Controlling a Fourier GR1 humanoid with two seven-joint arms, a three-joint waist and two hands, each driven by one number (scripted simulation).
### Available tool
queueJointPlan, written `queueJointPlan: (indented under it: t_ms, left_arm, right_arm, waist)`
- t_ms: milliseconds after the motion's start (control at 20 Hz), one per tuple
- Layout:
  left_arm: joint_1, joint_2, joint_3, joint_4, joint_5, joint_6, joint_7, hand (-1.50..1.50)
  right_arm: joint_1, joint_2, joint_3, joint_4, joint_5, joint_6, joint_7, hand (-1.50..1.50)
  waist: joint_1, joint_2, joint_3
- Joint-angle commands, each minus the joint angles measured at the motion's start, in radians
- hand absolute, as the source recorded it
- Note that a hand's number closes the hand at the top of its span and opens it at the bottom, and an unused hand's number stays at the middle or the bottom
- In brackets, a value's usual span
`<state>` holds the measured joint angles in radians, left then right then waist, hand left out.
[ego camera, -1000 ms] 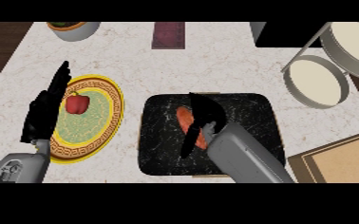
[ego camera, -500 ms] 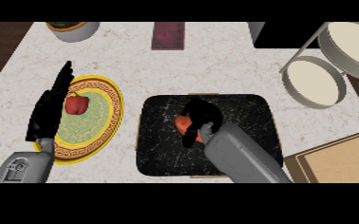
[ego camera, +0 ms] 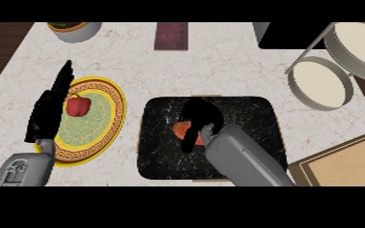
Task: Pick the sweet potato from the tray and place it in the tiered basket
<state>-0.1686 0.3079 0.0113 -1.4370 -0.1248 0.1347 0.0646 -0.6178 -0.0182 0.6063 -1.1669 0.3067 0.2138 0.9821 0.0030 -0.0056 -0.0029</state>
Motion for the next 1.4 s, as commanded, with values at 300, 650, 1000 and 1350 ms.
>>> queueJointPlan:
  t_ms: [300, 650, 1000, 1350]
  left_arm:
    - [-0.006, -0.014, 0.002, 0.016, -0.02, -0.01, -0.005, 0.0]
    - [0.045, -0.018, 0.006, -0.038, -0.008, -0.013, 0.025, 0.0]
    - [0.031, -0.004, 0.037, 0.006, -0.007, -0.018, -0.016, 0.0]
    - [0.016, 0.019, 0.059, -0.045, 0.011, -0.052, 0.037, 0.0]
  right_arm:
    - [-0.011, 0.016, 0.011, 0.093, 0.3, -0.318, -0.111, 1.5]
    - [-0.055, -0.051, -0.106, -0.237, 0.399, -0.47, -0.007, 1.5]
    - [-0.1, -0.171, -0.181, -0.448, 0.597, -0.469, 0.055, 1.5]
    - [-0.161, -0.314, -0.288, -0.589, 0.631, -0.185, 0.121, 1.5]
  waist:
    - [0.0, 0.008, 0.003]
    - [-0.024, -0.006, 0.003]
    - [-0.021, 0.0, 0.002]
    - [-0.014, 0.001, 0.002]
